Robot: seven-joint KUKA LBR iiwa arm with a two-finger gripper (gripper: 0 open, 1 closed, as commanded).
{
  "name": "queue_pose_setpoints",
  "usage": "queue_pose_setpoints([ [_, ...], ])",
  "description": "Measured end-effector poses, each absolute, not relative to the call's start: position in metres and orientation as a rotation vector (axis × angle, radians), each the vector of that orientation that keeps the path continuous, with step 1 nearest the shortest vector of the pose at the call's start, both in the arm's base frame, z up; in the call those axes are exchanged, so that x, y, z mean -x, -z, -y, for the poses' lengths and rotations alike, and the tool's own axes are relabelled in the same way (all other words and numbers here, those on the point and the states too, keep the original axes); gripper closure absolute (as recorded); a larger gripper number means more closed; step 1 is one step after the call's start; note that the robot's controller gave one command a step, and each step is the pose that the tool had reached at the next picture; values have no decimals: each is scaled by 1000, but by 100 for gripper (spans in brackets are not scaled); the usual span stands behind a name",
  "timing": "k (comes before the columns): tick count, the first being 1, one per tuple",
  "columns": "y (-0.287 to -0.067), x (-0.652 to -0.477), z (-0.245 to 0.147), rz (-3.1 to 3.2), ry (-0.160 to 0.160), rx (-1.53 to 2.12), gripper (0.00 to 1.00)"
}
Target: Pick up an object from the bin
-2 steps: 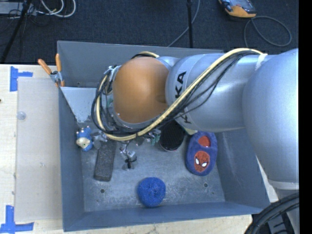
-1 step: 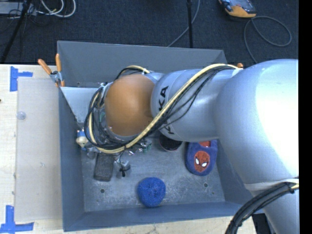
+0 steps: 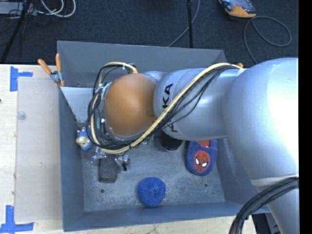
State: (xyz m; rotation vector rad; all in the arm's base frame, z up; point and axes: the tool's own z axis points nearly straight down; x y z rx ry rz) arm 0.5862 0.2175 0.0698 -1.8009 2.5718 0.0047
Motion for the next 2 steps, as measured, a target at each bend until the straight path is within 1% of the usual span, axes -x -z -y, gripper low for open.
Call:
queue_pose_setpoints([
  [2, -73, -585, -217, -2517, -7, 1884, 100],
])
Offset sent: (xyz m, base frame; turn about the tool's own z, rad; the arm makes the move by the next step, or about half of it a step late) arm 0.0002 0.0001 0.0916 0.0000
